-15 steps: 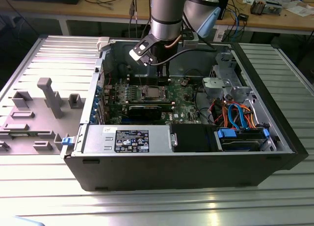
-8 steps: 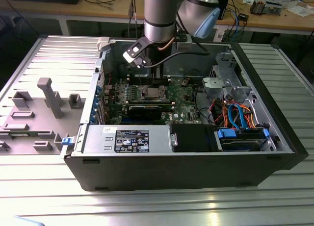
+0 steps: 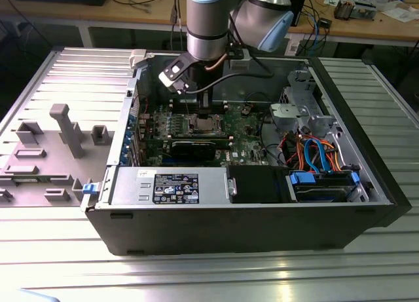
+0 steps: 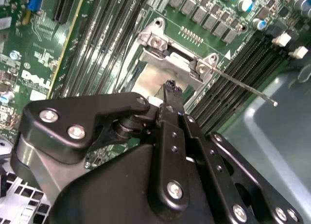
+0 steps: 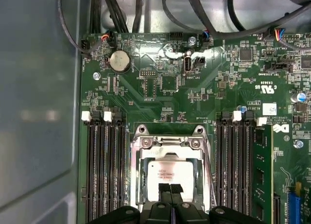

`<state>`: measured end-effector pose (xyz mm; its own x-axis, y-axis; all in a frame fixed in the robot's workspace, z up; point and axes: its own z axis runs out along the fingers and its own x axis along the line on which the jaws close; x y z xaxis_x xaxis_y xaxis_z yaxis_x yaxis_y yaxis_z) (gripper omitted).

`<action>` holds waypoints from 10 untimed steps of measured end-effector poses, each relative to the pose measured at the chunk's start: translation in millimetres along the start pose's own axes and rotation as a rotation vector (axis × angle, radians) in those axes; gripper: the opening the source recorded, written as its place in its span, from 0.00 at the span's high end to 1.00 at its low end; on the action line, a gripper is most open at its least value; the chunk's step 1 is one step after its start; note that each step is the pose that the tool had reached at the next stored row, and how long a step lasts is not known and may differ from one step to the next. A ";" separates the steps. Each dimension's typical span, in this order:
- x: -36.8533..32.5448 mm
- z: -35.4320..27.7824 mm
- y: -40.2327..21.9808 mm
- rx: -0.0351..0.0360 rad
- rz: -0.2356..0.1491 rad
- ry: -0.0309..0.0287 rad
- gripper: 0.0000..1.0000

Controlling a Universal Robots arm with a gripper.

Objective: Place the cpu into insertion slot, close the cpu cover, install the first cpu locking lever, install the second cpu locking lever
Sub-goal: 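Close the cpu cover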

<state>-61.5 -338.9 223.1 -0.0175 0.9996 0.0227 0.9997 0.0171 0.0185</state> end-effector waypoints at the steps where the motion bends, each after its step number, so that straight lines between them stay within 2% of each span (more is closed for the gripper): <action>1: 0.0 1.1 -0.5 0.0002 -0.001 0.0001 0.89; 6: -0.1 5.3 -6.7 0.0020 -0.015 0.0003 0.89; 8: 0.0 6.0 -11.0 0.0021 -0.020 0.0005 0.89; 10: 0.1 6.2 -12.5 0.0021 -0.023 0.0006 0.89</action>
<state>-73.9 -338.9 216.7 -0.0401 0.9989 0.0229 0.9991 0.0397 0.0169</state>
